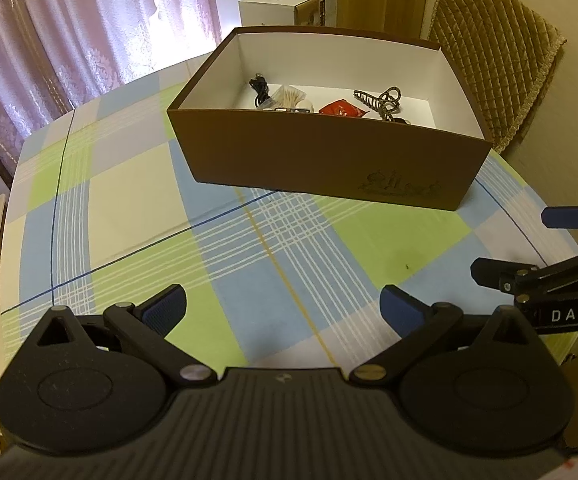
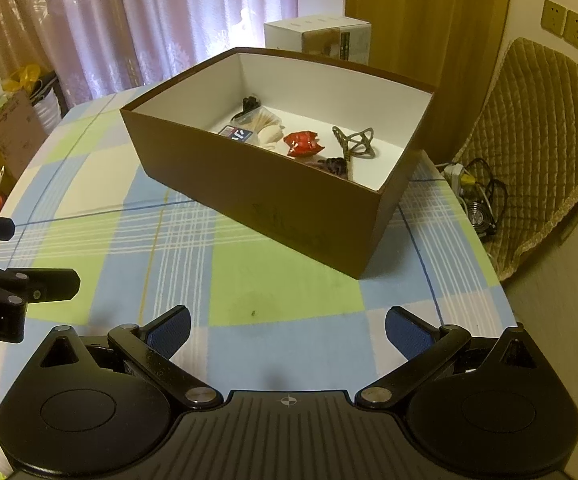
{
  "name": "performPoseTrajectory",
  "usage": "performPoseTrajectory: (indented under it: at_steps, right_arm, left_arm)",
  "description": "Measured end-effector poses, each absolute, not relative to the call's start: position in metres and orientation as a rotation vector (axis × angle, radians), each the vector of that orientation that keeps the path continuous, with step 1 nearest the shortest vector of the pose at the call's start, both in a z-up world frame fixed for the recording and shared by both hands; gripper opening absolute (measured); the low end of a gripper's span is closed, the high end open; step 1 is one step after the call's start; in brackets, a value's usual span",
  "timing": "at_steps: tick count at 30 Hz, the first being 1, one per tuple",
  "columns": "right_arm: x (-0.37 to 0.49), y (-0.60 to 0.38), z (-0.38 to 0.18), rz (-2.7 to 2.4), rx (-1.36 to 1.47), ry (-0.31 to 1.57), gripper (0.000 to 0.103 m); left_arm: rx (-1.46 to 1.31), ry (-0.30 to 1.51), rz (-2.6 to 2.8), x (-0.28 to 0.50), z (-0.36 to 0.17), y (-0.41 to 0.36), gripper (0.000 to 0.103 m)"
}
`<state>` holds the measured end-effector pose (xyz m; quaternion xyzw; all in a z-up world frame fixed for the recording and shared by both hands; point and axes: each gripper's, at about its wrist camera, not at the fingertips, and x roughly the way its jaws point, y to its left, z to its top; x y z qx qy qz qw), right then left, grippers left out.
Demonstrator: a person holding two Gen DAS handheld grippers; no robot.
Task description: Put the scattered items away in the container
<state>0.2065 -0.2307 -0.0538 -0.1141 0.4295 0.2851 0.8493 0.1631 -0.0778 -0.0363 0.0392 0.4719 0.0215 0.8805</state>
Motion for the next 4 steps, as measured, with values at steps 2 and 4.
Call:
performPoseTrajectory:
  at_steps: [2,4]
  right_arm:
    - [0.2075,-0.2311,-0.0539,0.6,-0.238,0.905,0.101]
    - [0.2096,-0.2309,-0.0541,0.6,-0.237,0.904,0.101]
  left_arm:
    - [0.091,0.98,0.045,0.1641,-0.0366,-0.0786,0.102]
    - [0.09,0.983,0.047,0.1661,-0.0374,-0.0788,0.102]
